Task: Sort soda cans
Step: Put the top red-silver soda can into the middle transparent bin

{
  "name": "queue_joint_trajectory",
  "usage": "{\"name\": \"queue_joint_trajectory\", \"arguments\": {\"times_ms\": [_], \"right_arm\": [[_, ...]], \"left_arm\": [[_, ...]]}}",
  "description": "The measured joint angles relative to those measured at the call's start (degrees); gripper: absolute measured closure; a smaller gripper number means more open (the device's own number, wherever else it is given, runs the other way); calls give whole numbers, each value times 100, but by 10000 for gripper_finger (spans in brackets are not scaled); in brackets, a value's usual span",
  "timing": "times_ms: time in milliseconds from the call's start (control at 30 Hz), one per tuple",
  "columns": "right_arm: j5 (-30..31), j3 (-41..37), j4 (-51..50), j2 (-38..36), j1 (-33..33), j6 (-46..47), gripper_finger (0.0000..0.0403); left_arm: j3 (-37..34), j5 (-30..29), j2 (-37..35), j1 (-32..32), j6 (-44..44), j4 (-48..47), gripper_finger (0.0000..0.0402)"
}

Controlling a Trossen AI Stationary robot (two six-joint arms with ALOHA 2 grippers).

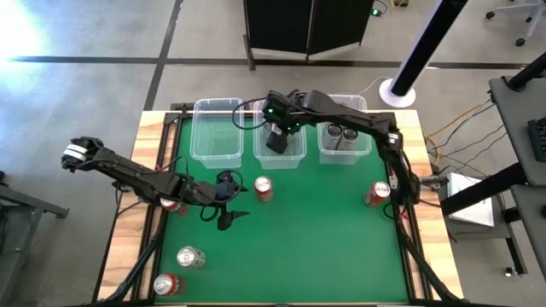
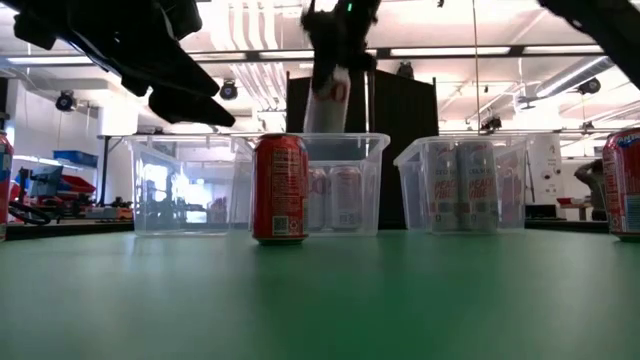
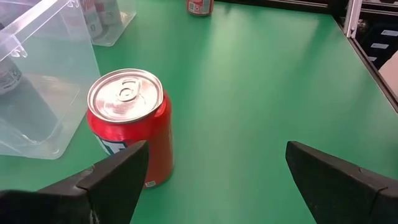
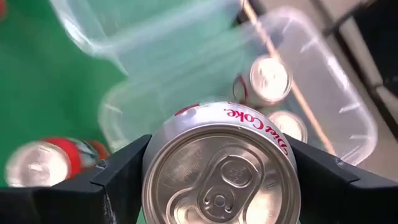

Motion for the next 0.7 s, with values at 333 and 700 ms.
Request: {"name": "queue_joint_trajectory", "arguments": {"times_ms": [333,700], "right_arm": [[-485,24,-299,767,-402,-111,99],[-591,-55,-234,961,-506,-11,96]], "left_arm": [[0,-35,0,0,11,-4,40],[-2,-35,2,0,-50,-122,40]]}}
